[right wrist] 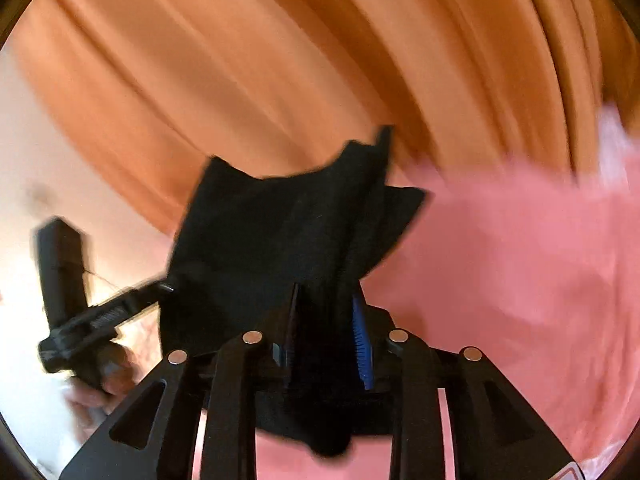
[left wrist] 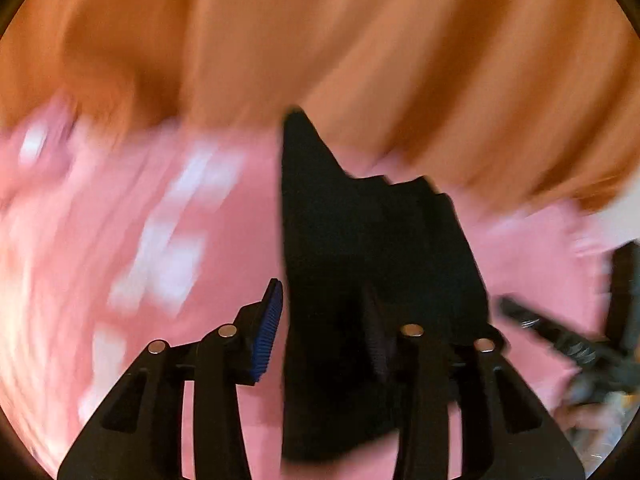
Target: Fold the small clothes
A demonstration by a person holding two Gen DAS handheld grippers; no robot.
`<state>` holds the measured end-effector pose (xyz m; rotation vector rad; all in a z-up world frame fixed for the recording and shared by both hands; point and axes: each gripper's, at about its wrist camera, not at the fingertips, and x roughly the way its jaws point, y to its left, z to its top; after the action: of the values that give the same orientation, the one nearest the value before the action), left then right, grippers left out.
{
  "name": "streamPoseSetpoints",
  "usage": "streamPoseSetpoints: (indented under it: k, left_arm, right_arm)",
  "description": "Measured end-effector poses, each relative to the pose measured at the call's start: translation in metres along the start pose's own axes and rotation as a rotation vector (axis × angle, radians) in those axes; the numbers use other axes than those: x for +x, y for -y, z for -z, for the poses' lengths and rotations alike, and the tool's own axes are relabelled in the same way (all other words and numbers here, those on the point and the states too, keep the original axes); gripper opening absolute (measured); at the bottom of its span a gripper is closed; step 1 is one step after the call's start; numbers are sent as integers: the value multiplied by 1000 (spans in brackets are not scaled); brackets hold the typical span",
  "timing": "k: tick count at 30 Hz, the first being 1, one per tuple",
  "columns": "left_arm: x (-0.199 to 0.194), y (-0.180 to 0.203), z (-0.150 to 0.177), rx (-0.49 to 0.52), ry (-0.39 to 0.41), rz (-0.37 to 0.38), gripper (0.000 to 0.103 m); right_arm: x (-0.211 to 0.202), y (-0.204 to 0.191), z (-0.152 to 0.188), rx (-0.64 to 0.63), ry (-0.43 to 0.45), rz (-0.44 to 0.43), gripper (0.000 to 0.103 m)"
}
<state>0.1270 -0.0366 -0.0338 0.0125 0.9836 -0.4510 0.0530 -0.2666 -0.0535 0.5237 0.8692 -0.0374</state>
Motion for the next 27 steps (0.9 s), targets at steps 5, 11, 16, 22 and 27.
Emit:
streamPoseSetpoints:
  k: [5,11,16,22,27]
  left_arm:
    - [-11,-11,31,-28,7,101,48]
    - [6,-20,47,-45,-23,47,64]
    - [21,-20,60,-28,-96,44,21]
    - [23,-23,65,21,-109,24,13]
    - [13,-11,69,49,-75,-23,13]
  right_arm:
    - [-18,5,16,45,1,-96,38]
    - [1,-19,45,-71,-82,-107,57]
    - [40,-29,57,-114,-163,-65,3]
    - [22,-17,62,-151,-118,41,2]
    - [37,-7,75,-149,-138,51,1]
